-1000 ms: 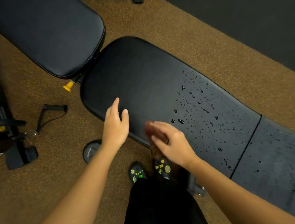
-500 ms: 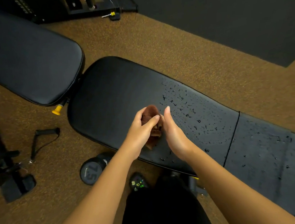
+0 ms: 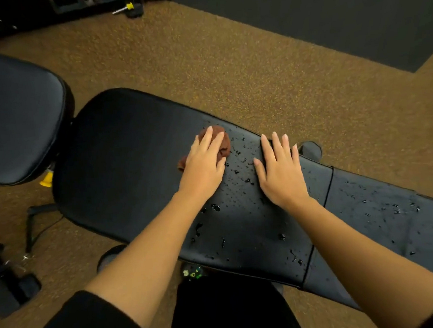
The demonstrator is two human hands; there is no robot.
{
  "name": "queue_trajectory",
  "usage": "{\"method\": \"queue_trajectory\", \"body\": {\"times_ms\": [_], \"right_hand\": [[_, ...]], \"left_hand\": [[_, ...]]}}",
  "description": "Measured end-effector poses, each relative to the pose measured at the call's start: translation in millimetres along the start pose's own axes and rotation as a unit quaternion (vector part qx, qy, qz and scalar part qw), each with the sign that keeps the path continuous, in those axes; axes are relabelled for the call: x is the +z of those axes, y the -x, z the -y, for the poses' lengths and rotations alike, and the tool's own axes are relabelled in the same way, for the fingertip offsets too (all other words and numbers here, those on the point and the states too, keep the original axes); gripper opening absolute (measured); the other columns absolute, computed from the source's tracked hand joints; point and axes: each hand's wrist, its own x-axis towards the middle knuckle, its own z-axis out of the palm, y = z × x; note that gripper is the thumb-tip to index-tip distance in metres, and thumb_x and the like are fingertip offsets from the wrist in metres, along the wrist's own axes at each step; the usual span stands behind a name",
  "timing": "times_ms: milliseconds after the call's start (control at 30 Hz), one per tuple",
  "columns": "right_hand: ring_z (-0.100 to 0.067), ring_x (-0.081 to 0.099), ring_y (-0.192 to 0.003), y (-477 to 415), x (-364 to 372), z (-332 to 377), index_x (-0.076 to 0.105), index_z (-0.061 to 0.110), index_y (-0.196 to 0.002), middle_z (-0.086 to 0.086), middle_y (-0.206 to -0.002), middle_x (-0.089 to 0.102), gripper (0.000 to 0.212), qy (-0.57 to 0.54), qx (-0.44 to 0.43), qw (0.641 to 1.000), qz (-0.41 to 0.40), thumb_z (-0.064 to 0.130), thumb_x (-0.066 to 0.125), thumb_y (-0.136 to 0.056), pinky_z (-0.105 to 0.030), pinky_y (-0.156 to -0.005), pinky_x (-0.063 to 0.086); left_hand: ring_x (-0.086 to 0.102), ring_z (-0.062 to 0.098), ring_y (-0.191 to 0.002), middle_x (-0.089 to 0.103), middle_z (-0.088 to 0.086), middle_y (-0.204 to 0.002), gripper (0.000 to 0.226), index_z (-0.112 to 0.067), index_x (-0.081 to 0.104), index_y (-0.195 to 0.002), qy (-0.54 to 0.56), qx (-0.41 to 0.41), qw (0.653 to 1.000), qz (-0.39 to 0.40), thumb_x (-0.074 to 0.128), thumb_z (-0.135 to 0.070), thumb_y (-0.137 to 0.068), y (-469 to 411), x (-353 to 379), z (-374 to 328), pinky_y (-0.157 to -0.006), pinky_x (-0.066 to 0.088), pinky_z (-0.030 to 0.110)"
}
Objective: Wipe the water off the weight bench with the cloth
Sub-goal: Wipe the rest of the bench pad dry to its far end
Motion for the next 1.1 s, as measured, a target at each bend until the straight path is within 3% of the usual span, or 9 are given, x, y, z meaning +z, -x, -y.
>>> {"method": "queue_trajectory", "body": {"times_ms": [233, 467, 700, 800, 967, 1100], "right_hand": [[-0.034, 0.026, -0.139, -1, 6, -4, 0.027, 0.008, -0.146, -0.017, -0.150, 0.031, 0.057, 0.014, -0.005, 1.000, -0.015, 0.039, 0.026, -0.098, -0.048, -0.113, 0.018], [-0.032, 0.025, -0.140, -1, 9, -7, 0.026, 0.010, -0.146, -0.016, -0.151, 0.030, 0.059, 0.012, -0.010, 1.000, -0.025, 0.042, 0.020, -0.097, -0.047, -0.114, 0.015], [-0.034, 0.029, -0.137, -1, 11, -8, 0.030, 0.008, -0.145, -0.017, -0.148, 0.034, 0.058, 0.009, -0.012, 0.999, -0.043, 0.040, 0.023, -0.097, -0.047, -0.113, 0.018], [-0.035, 0.030, -0.137, -1, 11, -7, 0.031, 0.008, -0.145, -0.018, -0.148, 0.035, 0.057, 0.008, -0.012, 0.999, -0.049, 0.039, 0.024, -0.097, -0.048, -0.112, 0.019], [-0.035, 0.031, -0.136, -1, 11, -8, 0.031, 0.008, -0.145, -0.018, -0.147, 0.035, 0.058, 0.010, -0.012, 0.998, -0.053, 0.040, 0.023, -0.097, -0.048, -0.112, 0.020], [-0.036, 0.031, -0.136, -1, 13, -8, 0.031, 0.008, -0.145, -0.019, -0.147, 0.035, 0.057, 0.010, -0.013, 0.998, -0.058, 0.039, 0.025, -0.097, -0.049, -0.112, 0.021]], "left_hand": [[0.011, 0.037, -0.142, 0.018, 0.010, -0.155, 0.055, -0.017, 0.024, -0.147, -0.076, 0.030, 0.997, -0.010, 0.046, -0.014, -0.096, -24, 6, 7, -0.114, 0.015, 0.045], [0.015, 0.034, -0.142, 0.025, 0.011, -0.152, 0.050, -0.015, 0.030, -0.145, -0.030, -0.001, 0.999, -0.022, 0.045, -0.015, -0.097, -60, 0, 0, -0.115, 0.018, 0.043], [0.032, 0.032, -0.136, 0.041, 0.015, -0.143, 0.051, -0.008, 0.043, -0.138, 0.004, 0.080, 0.996, -0.026, 0.057, -0.006, -0.089, -12, 15, 1, -0.112, 0.020, 0.034], [0.036, 0.037, -0.134, 0.044, 0.017, -0.141, 0.054, -0.005, 0.045, -0.136, -0.031, 0.115, 0.992, -0.031, 0.061, -0.002, -0.085, -10, 14, 7, -0.109, 0.027, 0.041], [0.021, 0.032, -0.141, 0.030, 0.016, -0.150, 0.053, -0.006, 0.034, -0.142, -0.014, 0.021, 0.997, -0.075, 0.050, -0.005, -0.092, -38, 7, 1, -0.114, 0.019, 0.037], [0.022, 0.029, -0.141, 0.030, 0.016, -0.150, 0.053, -0.007, 0.034, -0.142, 0.006, 0.031, 0.997, -0.072, 0.049, -0.005, -0.092, -34, 14, -8, -0.114, 0.017, 0.032]]}}
